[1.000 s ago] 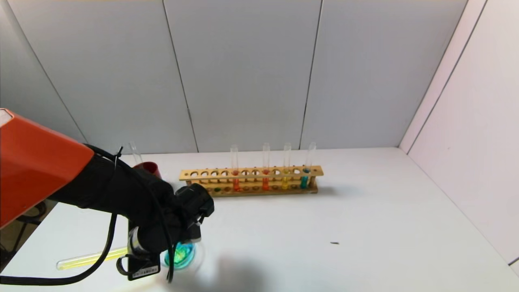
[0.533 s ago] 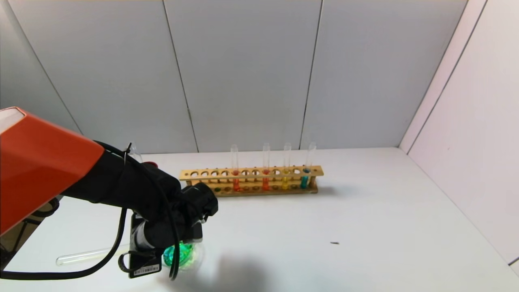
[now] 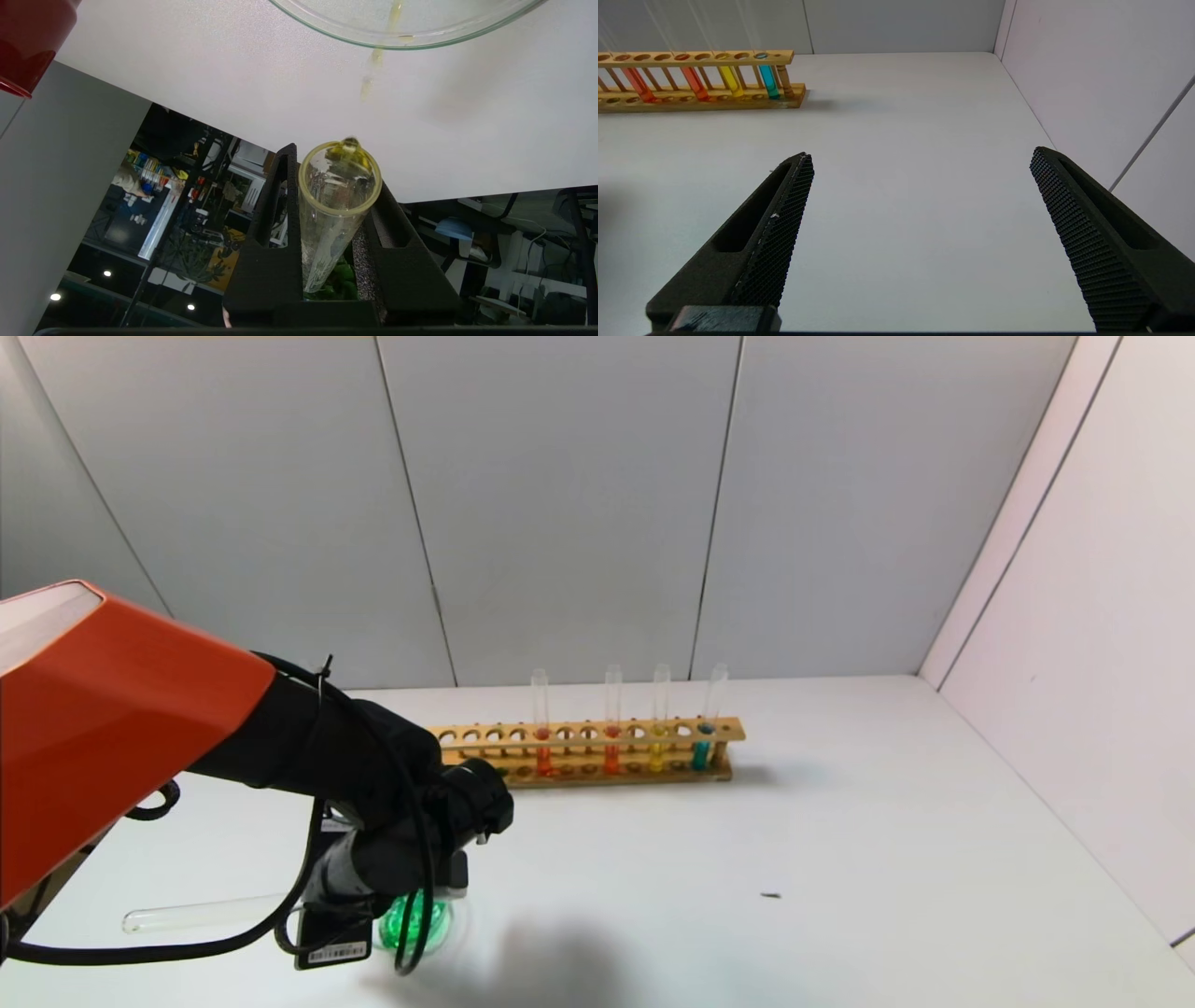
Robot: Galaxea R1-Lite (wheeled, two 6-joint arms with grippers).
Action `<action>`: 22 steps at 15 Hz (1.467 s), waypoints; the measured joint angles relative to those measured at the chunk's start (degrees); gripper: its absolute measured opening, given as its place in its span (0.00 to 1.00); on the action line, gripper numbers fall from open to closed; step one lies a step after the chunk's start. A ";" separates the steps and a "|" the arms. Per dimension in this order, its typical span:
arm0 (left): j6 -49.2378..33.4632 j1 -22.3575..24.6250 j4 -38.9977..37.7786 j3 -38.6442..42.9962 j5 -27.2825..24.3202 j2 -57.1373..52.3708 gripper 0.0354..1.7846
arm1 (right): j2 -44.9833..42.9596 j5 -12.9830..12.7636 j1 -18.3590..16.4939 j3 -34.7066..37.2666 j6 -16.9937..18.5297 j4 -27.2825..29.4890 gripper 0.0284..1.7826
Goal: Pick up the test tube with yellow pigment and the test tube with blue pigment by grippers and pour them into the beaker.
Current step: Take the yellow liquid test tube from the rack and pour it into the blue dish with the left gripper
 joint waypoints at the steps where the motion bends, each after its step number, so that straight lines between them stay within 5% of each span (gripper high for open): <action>1: -0.07 -0.21 0.02 0.00 0.00 0.11 0.18 | 0.00 0.02 0.00 0.00 0.00 0.00 0.95; 22: -0.16 -1.74 3.34 -0.18 1.07 -0.74 0.18 | 0.00 0.02 0.00 0.00 0.00 0.00 0.95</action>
